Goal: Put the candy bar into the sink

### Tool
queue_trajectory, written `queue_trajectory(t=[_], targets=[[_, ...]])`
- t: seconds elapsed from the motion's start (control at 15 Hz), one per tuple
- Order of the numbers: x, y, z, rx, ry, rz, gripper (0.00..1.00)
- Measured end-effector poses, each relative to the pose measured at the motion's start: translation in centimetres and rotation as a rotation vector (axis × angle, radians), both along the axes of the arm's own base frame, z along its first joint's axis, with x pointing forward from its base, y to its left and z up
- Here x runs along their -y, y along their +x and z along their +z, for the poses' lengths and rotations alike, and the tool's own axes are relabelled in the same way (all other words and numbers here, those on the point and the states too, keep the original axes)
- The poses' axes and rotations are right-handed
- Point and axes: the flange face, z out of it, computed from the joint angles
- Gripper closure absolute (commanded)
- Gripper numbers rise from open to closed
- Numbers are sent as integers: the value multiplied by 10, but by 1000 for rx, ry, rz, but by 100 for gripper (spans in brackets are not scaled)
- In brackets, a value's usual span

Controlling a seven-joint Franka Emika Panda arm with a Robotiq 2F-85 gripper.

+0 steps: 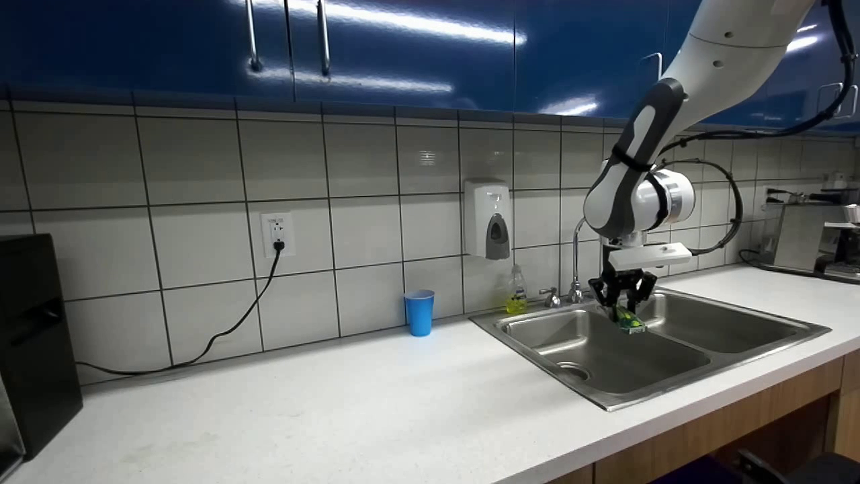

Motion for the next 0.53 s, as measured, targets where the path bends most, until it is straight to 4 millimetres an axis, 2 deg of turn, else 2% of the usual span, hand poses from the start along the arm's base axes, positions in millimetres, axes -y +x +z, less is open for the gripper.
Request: queue_trajectory(t=[0.53], targets=[[25, 31, -42, -49, 15, 33, 85]])
